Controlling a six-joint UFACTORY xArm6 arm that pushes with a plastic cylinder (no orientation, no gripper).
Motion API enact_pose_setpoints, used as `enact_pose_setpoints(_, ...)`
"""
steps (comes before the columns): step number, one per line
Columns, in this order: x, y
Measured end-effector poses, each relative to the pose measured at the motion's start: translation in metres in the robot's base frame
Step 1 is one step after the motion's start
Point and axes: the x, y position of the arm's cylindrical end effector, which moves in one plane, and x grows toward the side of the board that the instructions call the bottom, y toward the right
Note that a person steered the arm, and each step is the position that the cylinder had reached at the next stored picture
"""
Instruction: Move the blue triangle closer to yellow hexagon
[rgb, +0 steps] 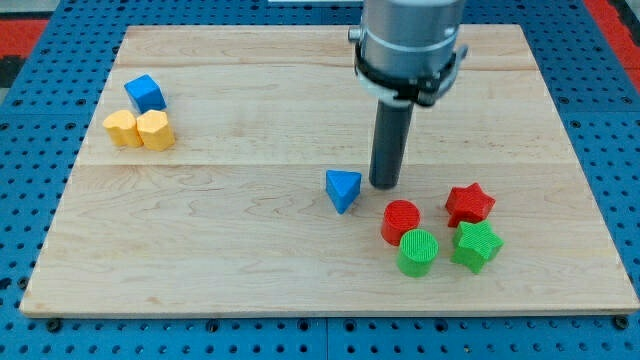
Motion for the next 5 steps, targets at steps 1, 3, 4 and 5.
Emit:
enact_pose_setpoints(1,-0.001,-0.043)
enact_pose_setpoints(3,-0.018,-0.171)
enact_pose_setpoints(4,-0.018,-0.220)
enact_pose_setpoints(5,-0.018,-0.259)
